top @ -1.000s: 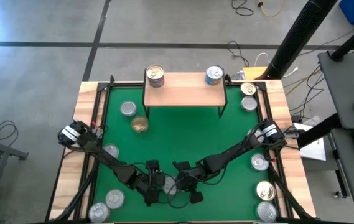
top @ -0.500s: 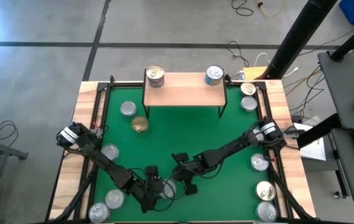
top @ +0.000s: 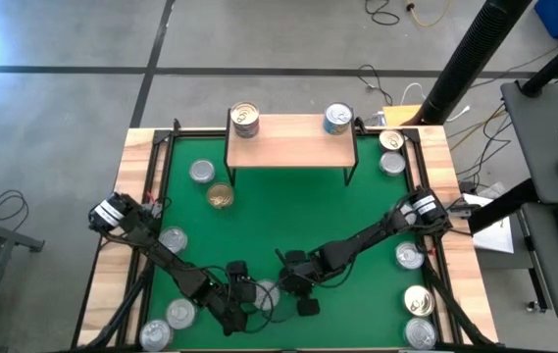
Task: Stack canned seafood by type on shelf
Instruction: Put the top blue tuna can on the shelf
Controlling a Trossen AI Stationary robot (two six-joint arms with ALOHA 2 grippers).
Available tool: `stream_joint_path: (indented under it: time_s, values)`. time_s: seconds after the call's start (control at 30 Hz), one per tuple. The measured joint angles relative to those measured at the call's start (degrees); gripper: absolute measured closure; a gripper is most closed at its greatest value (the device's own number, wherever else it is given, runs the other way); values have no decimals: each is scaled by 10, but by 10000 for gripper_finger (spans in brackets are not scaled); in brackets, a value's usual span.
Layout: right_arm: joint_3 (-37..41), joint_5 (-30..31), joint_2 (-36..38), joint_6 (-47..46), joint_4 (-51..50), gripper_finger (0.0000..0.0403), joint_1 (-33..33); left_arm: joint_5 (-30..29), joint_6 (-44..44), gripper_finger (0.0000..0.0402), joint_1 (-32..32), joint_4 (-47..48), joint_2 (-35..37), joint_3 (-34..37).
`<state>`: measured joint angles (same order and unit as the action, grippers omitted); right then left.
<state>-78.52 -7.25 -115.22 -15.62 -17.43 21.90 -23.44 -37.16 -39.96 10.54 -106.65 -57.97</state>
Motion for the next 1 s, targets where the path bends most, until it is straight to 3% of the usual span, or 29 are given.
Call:
stream_joint_path:
  time_s: [0.23,0.47,0.63,0.8,1.0]
  values:
    - [0,7,0,14,68,390,35,-2,0,2,7,-39,-7,8]
    - [0,98,0,37,79,390,46,-17,28,2,6,-114,-56,9]
    - [0,98,0,44,69,390,47,-68,68,1,4,-188,-84,9]
    - [1,85,0,63,61,390,48,-71,135,1,4,-271,-103,11]
    - [2,85,0,62,61,390,48,-84,137,1,5,-304,-118,11]
